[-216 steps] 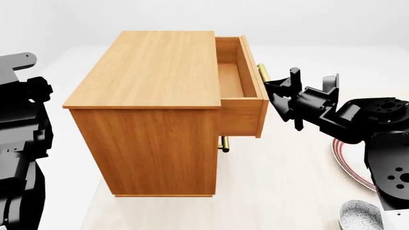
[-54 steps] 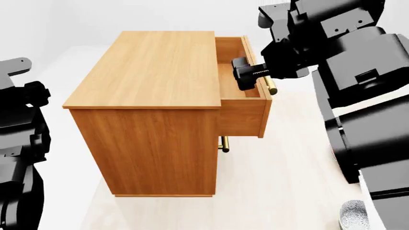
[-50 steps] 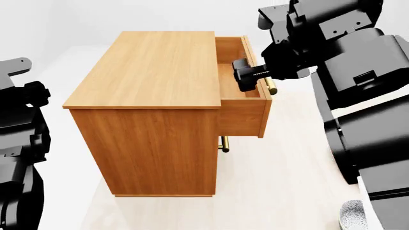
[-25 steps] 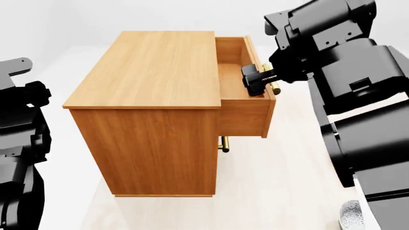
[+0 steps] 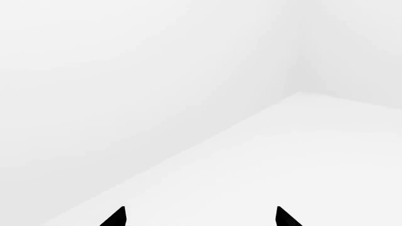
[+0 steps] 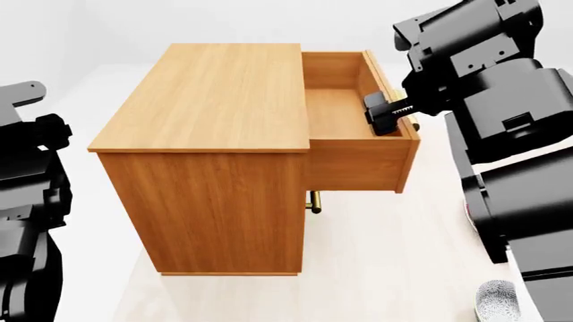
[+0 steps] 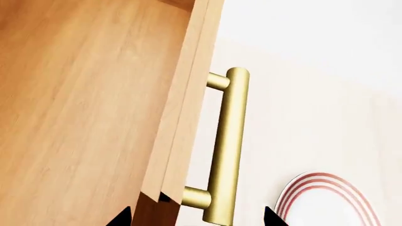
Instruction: Open the top drawer of the cabinet and put the bowl in it.
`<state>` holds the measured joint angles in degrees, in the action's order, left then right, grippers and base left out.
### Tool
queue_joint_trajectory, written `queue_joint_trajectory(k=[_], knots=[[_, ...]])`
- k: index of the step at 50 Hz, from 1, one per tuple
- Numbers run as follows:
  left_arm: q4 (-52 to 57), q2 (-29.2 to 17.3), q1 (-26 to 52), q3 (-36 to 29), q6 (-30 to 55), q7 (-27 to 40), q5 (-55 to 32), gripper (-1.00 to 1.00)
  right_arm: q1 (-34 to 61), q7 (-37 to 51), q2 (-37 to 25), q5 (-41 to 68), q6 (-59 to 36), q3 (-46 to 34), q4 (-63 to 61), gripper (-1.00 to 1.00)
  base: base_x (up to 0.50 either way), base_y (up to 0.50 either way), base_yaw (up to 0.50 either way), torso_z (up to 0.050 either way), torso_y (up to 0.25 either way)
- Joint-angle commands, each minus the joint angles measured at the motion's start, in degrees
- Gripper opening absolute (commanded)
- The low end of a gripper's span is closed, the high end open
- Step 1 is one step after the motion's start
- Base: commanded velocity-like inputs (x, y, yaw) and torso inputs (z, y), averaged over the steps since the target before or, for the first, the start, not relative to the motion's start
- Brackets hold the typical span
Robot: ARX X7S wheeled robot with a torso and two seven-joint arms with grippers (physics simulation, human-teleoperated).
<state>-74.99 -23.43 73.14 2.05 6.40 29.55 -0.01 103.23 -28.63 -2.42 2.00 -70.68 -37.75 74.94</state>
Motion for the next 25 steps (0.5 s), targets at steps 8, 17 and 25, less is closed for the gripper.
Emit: queue_joint_trajectory(k=[8, 17, 25], knots=[[0.0, 0.1, -0.1, -0.1, -0.1, 0.0, 0.0, 1.0, 0.4, 1.9, -3.0, -2.5, 0.8, -4.6, 0.0, 1.0, 0.0, 0.0, 0.0, 0.0, 0.0], [0.0, 0.1, 0.0, 0.0, -0.1, 0.0, 0.0, 1.0, 0.0, 1.9, -3.8, -2.7, 1.2, -6.7, 0.0, 1.0, 0.0, 0.0, 0.0, 0.0, 0.0], [0.0, 0.0, 0.0, 0.1, -0.1, -0.1, 0.0, 1.0, 0.1, 2.6, -4.8, -2.5, 0.9, -8.5, 0.0, 1.0, 0.0, 0.0, 0.0, 0.0, 0.0]])
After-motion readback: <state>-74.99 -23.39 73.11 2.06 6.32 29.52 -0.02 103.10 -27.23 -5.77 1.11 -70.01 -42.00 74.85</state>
